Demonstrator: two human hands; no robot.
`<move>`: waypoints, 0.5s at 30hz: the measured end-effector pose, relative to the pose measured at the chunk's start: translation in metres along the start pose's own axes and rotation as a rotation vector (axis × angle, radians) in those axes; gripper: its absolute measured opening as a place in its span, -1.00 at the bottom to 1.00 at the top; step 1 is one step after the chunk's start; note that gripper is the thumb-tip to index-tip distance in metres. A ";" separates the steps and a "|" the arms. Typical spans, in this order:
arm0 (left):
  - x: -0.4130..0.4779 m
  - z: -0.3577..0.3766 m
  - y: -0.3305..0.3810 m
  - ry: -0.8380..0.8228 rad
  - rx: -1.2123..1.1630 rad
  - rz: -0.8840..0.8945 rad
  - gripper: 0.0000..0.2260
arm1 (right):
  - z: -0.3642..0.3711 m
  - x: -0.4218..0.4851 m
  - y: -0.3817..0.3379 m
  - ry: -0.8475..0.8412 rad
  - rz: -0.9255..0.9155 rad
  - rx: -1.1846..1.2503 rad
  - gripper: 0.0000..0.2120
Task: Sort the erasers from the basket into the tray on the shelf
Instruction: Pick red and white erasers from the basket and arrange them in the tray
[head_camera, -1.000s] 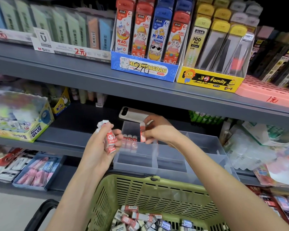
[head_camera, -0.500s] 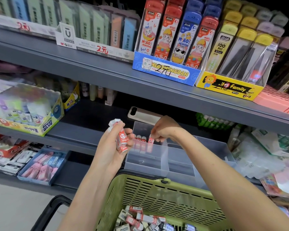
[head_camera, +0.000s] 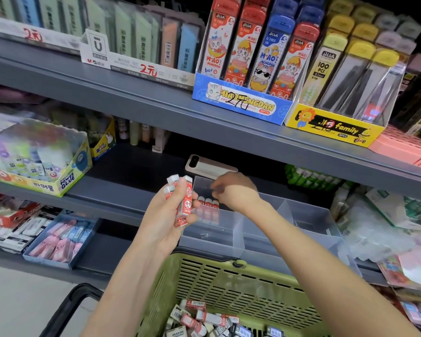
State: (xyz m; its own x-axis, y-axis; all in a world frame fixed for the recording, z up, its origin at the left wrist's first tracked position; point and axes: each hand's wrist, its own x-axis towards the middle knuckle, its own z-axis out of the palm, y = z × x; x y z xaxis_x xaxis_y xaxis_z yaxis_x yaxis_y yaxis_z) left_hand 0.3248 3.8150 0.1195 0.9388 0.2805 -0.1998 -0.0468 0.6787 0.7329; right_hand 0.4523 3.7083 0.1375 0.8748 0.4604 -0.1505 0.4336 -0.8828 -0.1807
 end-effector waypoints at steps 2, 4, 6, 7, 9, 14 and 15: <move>0.000 0.000 -0.001 -0.020 0.005 0.002 -0.72 | -0.010 -0.020 -0.001 0.034 -0.097 0.539 -0.84; 0.001 0.001 -0.003 -0.062 0.030 0.007 -0.71 | -0.021 -0.042 -0.006 -0.073 -0.235 0.854 -0.87; 0.000 0.004 -0.006 -0.115 0.081 0.026 -0.69 | -0.023 -0.054 -0.008 -0.148 -0.330 0.912 -0.90; -0.001 0.005 -0.008 -0.131 0.104 0.038 -0.69 | -0.022 -0.057 -0.008 -0.155 -0.333 0.933 -0.92; -0.002 0.008 -0.012 -0.134 0.134 0.057 -0.70 | -0.025 -0.059 0.001 -0.148 -0.280 1.054 -0.95; -0.005 0.011 -0.018 -0.098 0.244 0.068 -0.62 | -0.038 -0.056 0.069 0.176 0.028 1.438 -0.88; -0.005 0.011 -0.019 -0.102 0.268 0.069 -0.61 | -0.037 -0.054 0.082 0.241 0.089 1.355 -0.88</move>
State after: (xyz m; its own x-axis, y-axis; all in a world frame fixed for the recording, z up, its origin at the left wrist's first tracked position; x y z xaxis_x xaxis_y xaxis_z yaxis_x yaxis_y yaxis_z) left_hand 0.3243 3.7931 0.1139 0.9665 0.2412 -0.0874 -0.0325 0.4530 0.8909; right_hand 0.4484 3.6080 0.1666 0.9641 0.2573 -0.0658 -0.0508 -0.0645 -0.9966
